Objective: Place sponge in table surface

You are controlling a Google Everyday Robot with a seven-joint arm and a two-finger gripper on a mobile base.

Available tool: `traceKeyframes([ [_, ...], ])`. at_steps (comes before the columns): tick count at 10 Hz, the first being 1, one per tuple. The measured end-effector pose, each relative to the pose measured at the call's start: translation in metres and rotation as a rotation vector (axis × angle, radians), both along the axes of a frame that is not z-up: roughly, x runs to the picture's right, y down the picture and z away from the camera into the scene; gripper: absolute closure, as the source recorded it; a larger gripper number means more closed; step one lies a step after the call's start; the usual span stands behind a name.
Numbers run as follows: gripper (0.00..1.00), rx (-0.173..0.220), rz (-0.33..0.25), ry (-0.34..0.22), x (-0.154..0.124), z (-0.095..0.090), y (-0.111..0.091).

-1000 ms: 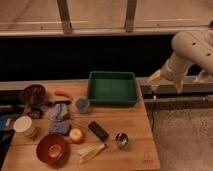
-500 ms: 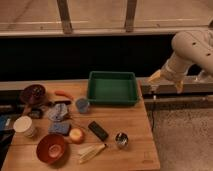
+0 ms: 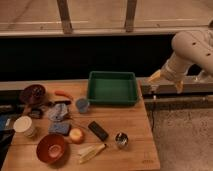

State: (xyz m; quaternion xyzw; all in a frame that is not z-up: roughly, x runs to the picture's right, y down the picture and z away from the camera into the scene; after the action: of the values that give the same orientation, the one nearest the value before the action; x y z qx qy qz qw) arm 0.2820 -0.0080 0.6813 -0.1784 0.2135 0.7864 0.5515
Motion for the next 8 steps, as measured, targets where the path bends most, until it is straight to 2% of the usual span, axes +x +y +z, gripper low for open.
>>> traceKeyframes([
  [5, 0.20, 0.000, 0.001, -0.001, 0.000, 0.000, -0.001],
  [6, 0.20, -0.007, -0.013, -0.004, 0.001, 0.001, 0.000],
  [8, 0.20, -0.012, -0.106, -0.053, -0.021, 0.007, -0.003],
])
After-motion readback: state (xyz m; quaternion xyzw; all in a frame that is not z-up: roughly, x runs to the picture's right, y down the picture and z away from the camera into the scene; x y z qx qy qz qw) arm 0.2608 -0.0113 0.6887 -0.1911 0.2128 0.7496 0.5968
